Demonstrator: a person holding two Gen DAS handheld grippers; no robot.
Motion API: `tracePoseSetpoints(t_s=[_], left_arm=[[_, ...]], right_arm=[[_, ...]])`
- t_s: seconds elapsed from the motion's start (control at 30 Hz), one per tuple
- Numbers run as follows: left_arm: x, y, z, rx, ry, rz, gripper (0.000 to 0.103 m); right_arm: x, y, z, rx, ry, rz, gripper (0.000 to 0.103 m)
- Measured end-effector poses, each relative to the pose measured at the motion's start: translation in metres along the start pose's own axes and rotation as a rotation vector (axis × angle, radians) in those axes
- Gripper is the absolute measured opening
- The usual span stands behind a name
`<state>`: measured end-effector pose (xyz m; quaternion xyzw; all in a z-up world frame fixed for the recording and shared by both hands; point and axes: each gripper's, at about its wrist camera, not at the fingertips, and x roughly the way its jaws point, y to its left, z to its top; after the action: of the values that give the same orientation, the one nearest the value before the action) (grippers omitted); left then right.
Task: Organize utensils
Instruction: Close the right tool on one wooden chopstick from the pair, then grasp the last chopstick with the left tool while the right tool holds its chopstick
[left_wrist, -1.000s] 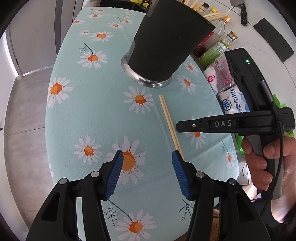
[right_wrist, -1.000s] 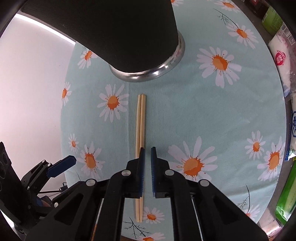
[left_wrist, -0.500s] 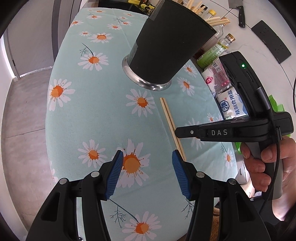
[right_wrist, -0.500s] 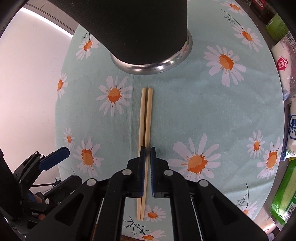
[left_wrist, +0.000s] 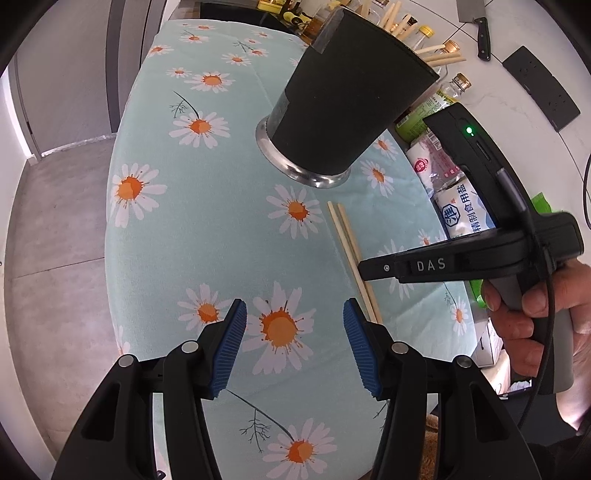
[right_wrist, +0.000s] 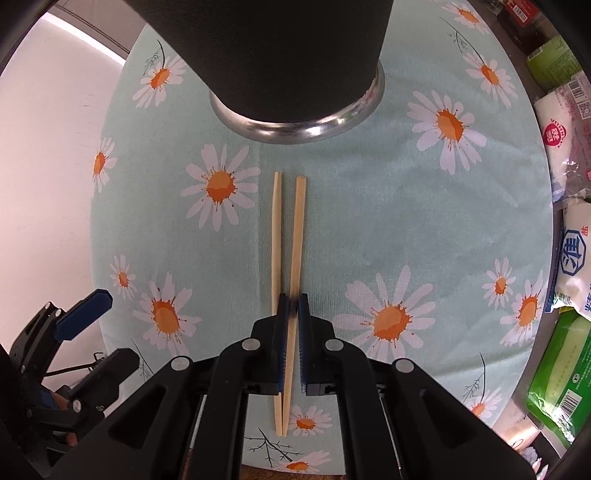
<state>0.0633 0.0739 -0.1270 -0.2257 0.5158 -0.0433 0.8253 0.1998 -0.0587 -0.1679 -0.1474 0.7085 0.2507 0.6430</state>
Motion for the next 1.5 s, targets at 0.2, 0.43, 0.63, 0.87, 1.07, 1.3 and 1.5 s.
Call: tracePoseSetpoints(t_s=[0.2, 0.43, 0.63, 0.87, 1.07, 1.3, 1.5], left_arm=[[0.004, -0.011, -0.004, 0.017, 0.013, -0.012, 0.053], [0.012, -0.028, 0.001, 0.04, 0.038, 0.035, 0.053], [0.024, -0.044, 0.009, 0.014, 0.076, 0.054, 0.053], [0.049, -0.066, 0.022, 0.003, 0.142, 0.115, 0.053], [0.064, -0.073, 0.028, -0.045, 0.175, 0.188, 0.049], [0.084, -0.085, 0.036, -0.094, 0.211, 0.247, 0.032], [0.102, -0.095, 0.037, -0.092, 0.233, 0.312, 0.015]], right_arm=[[-0.003, -0.004, -0.001, -0.018, -0.018, 0.043, 0.004], [-0.008, -0.04, -0.015, 0.008, -0.032, 0.119, 0.005], [-0.031, -0.068, -0.03, -0.007, -0.075, 0.188, 0.005], [-0.063, -0.101, -0.051, -0.032, -0.139, 0.27, 0.005], [-0.083, -0.117, -0.064, -0.069, -0.178, 0.31, 0.005], [-0.086, -0.132, -0.074, -0.137, -0.203, 0.36, 0.005], [-0.084, -0.139, -0.076, -0.164, -0.215, 0.393, 0.005]])
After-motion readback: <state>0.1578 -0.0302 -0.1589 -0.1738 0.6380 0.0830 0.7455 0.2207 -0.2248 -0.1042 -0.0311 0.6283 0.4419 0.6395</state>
